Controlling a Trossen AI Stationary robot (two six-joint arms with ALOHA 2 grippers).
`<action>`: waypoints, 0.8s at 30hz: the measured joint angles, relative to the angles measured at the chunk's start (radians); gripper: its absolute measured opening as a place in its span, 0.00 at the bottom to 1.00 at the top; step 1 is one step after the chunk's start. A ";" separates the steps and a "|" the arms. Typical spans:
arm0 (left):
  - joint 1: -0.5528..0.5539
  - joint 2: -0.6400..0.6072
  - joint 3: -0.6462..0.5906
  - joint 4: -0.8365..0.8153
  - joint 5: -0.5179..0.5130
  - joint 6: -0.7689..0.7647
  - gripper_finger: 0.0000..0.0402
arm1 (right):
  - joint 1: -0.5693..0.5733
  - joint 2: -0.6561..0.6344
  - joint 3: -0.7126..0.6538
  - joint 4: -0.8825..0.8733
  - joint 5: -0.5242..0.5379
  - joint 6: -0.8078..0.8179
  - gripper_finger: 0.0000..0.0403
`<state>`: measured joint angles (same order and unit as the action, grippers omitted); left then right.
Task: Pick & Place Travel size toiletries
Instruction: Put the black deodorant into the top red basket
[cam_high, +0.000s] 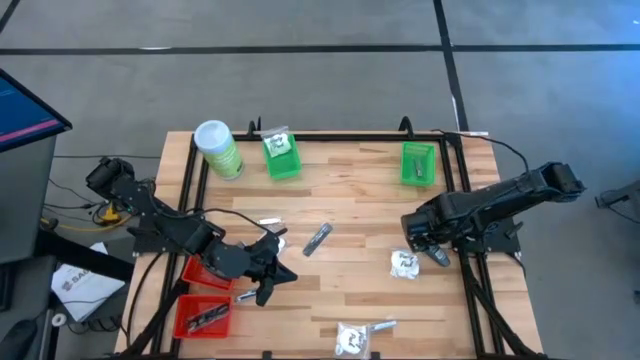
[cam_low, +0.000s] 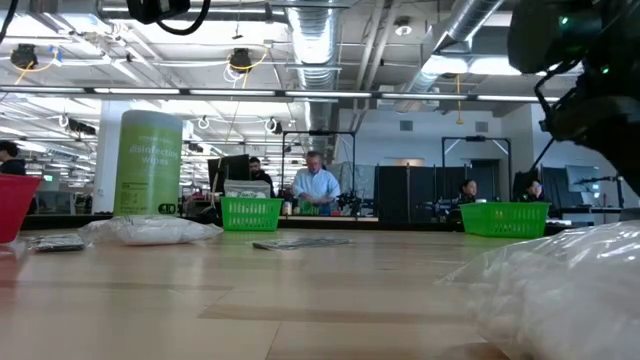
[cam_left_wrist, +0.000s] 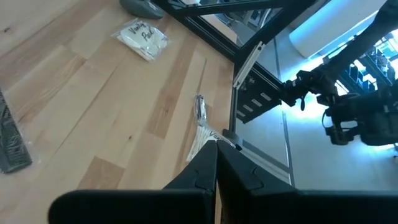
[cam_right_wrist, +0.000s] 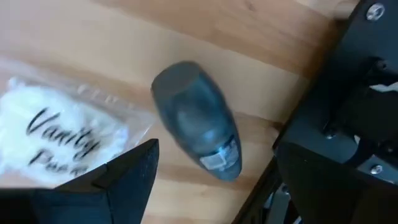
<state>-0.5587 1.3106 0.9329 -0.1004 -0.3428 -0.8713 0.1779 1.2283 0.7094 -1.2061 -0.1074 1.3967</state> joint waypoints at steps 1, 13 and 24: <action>0.000 0.000 0.000 0.002 0.000 0.000 0.00 | -0.004 0.014 -0.002 0.009 0.000 0.003 0.79; -0.005 0.000 0.000 0.006 0.000 0.002 0.00 | -0.015 0.086 -0.068 0.251 -0.026 0.108 0.79; -0.005 0.000 0.000 0.012 -0.001 0.003 0.00 | -0.014 0.087 -0.114 0.597 -0.026 0.148 0.79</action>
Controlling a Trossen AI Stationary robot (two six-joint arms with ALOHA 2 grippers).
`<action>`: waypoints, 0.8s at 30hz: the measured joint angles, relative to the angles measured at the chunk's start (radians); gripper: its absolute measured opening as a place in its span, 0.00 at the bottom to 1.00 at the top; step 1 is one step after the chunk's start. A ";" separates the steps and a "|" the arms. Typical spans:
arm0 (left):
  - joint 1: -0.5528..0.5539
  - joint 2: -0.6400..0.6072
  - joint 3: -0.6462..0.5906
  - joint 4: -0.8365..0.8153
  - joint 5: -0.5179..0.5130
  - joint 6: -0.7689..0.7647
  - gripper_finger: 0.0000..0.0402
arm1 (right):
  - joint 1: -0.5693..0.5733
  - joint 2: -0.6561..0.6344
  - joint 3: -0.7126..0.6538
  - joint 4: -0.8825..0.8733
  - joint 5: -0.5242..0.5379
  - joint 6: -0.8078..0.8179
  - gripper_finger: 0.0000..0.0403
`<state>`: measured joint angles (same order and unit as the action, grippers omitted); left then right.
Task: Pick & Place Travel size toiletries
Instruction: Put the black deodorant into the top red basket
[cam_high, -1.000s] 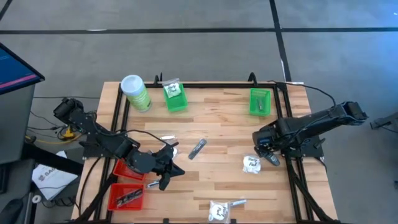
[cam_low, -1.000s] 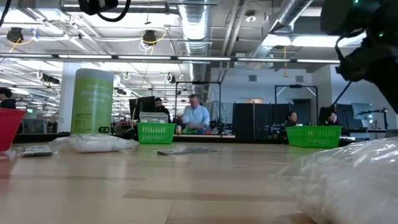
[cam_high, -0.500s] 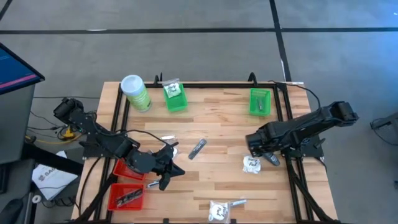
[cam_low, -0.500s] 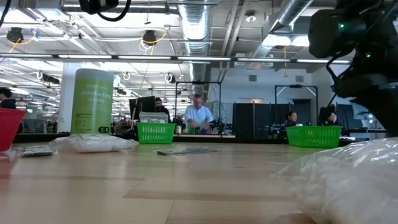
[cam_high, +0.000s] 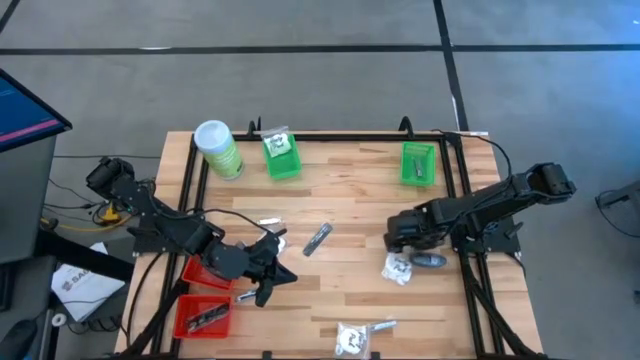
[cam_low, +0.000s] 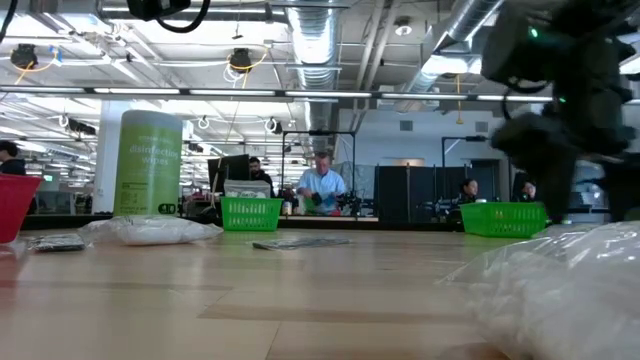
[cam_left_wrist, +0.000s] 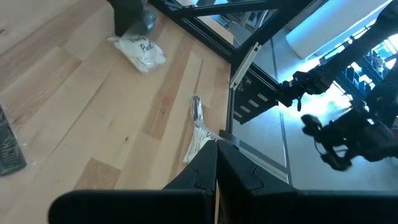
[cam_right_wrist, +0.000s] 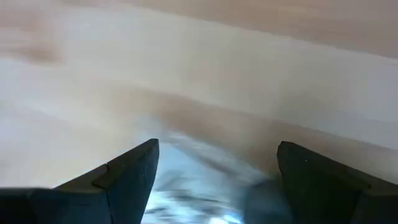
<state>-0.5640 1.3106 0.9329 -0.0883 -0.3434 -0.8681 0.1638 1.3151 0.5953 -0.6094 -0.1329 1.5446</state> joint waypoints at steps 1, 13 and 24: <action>0.000 0.000 0.000 0.000 0.000 0.002 0.00 | 0.000 0.000 0.000 0.068 0.003 -0.022 0.79; -0.002 0.000 0.000 0.000 0.000 0.008 0.00 | 0.065 -0.095 0.002 0.101 -0.085 -0.157 0.79; -0.006 0.000 0.000 0.000 0.000 0.024 0.00 | 0.167 -0.192 0.002 -0.149 -0.107 -0.231 0.79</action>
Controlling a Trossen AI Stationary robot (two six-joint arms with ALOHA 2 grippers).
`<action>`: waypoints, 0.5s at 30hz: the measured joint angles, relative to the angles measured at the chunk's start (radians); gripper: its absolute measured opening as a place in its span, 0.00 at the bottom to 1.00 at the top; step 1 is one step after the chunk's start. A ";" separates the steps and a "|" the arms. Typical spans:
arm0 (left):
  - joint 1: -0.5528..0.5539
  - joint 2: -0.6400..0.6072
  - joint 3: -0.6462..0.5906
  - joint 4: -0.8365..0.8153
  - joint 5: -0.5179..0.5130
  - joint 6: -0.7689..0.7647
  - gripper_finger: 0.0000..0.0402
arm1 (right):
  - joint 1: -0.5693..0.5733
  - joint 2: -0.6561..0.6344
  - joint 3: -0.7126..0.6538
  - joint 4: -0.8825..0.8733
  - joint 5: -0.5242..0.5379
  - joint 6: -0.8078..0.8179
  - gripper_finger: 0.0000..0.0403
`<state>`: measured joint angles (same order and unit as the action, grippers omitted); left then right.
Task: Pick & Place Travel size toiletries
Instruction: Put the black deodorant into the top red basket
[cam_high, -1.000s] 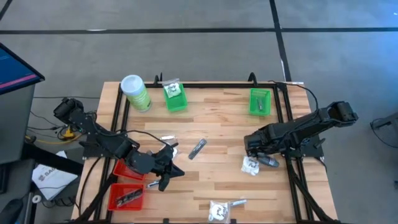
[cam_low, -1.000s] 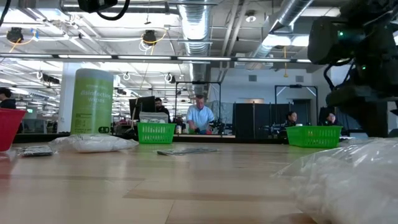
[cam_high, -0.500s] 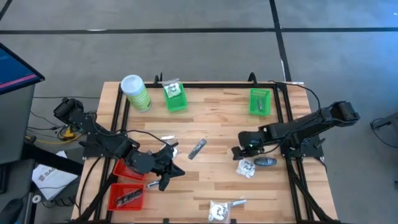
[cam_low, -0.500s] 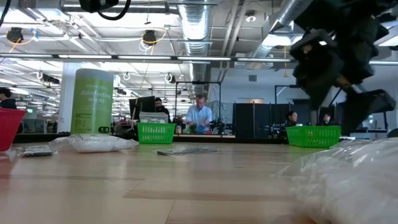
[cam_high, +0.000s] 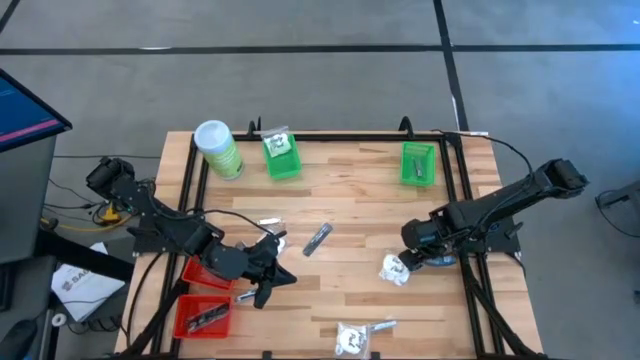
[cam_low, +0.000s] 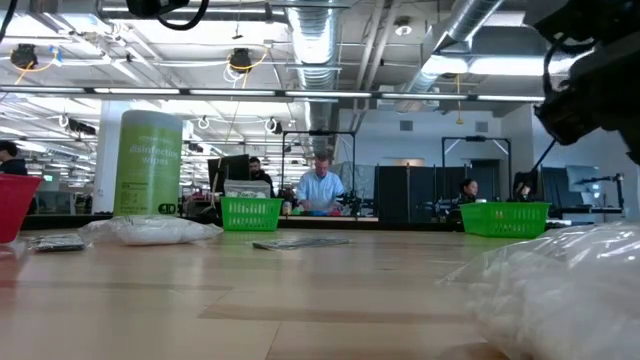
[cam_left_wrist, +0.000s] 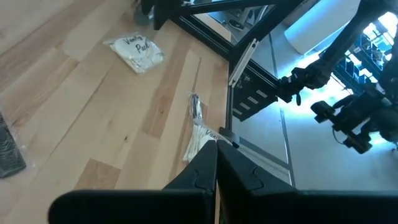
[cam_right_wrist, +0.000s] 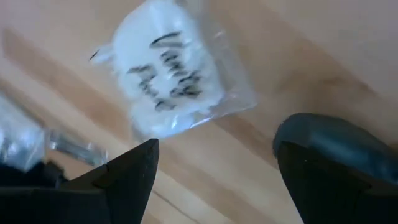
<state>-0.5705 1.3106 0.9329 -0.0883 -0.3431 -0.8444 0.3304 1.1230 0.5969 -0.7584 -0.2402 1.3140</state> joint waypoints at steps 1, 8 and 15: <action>0.000 0.000 0.000 0.000 0.000 0.001 0.00 | 0.011 -0.006 0.007 -0.002 0.000 -0.014 0.79; 0.000 0.000 0.000 0.000 0.000 0.002 0.00 | 0.072 -0.001 0.138 -0.197 0.069 -0.149 0.79; 0.002 0.000 0.000 0.000 -0.006 0.002 0.00 | 0.097 0.088 0.178 -0.495 0.107 -0.194 0.79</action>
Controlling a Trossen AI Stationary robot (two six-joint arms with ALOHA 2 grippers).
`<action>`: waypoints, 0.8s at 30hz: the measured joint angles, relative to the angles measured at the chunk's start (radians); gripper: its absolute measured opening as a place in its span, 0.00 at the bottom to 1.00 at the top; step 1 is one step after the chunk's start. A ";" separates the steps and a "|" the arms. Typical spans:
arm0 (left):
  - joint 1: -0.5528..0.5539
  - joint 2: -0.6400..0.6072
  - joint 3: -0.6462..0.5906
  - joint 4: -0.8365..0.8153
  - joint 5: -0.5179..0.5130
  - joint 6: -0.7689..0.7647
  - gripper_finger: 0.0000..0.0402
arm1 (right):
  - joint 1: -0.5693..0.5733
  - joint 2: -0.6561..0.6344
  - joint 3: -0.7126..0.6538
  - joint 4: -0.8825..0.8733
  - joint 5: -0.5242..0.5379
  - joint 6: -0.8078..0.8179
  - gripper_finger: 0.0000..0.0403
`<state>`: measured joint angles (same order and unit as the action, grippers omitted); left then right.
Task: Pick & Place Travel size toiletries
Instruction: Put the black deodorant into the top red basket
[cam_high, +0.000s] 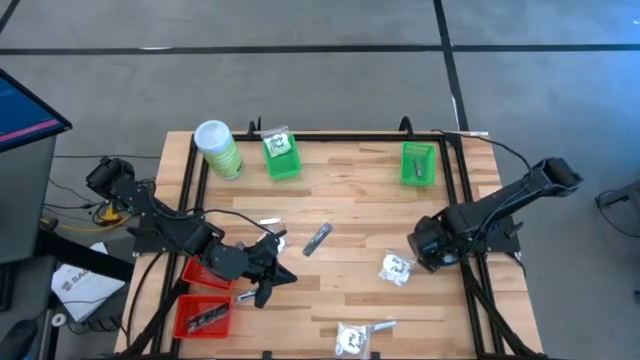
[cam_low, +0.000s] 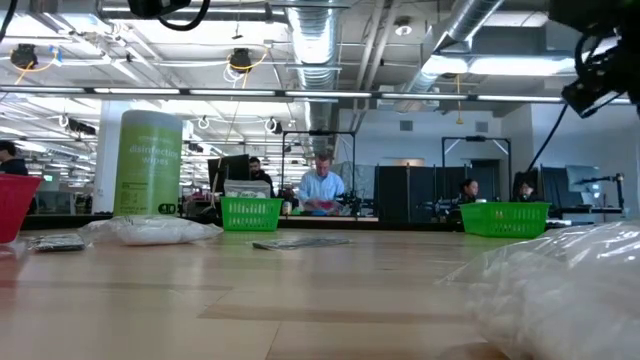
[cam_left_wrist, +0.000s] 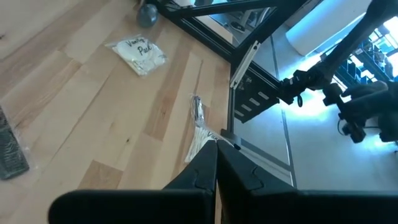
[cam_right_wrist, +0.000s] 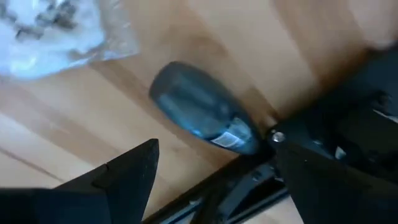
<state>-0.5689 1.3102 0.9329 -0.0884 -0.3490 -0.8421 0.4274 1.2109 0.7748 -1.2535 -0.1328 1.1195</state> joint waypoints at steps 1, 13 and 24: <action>0.001 0.000 0.000 0.000 0.000 0.000 0.00 | 0.013 0.011 -0.001 0.020 -0.002 -0.012 0.79; 0.001 0.000 0.000 0.000 0.000 -0.002 0.00 | 0.056 0.289 -0.008 0.015 -0.051 -0.127 0.79; 0.001 0.000 0.000 0.001 0.001 -0.002 0.00 | 0.032 0.441 -0.007 0.309 -0.146 -0.185 0.79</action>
<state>-0.5682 1.3102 0.9329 -0.0872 -0.3485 -0.8444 0.4596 1.6519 0.7676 -0.9444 -0.2791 0.9347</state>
